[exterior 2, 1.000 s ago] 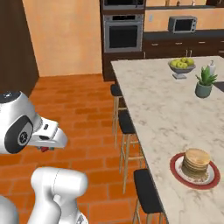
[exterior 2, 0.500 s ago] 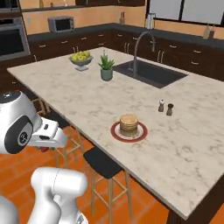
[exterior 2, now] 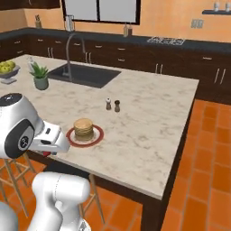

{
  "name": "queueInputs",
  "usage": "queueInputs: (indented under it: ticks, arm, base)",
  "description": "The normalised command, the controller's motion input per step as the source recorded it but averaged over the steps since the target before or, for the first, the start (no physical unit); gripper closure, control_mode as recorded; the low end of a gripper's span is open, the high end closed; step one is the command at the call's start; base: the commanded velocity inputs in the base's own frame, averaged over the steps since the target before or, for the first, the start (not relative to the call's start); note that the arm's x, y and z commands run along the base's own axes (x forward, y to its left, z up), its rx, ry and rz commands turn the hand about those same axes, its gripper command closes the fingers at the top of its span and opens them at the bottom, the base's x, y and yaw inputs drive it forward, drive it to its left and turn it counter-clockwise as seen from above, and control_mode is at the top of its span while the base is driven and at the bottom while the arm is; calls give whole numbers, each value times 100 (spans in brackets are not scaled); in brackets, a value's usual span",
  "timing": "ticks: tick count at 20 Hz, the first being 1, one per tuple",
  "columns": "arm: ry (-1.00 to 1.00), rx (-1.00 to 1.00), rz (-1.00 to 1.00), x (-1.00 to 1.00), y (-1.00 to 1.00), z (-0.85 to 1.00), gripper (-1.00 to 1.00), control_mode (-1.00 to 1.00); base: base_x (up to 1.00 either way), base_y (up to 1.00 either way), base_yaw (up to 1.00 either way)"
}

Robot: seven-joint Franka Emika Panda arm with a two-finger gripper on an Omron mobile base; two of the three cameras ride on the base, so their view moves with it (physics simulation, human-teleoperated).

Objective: Take the strawberry from the fridge and place it on top of the pancake, located on the dining counter.

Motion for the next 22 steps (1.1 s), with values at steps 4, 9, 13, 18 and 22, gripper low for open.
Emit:
queueInputs:
  ticks: [4,9,13,18,22]
  arm:
    - [0,0,0,0,0,0,100,100]
    - [0,0,0,0,0,0,100,100]
    - [0,0,0,0,0,0,100,100]
    - [0,0,0,0,0,0,100,100]
    - [0,0,0,0,0,0,100,100]
  base:
    - [32,55,-35]
    - [9,63,-28]
    - [-3,44,-30]
    - [1,60,-36]
    - [28,39,-25]
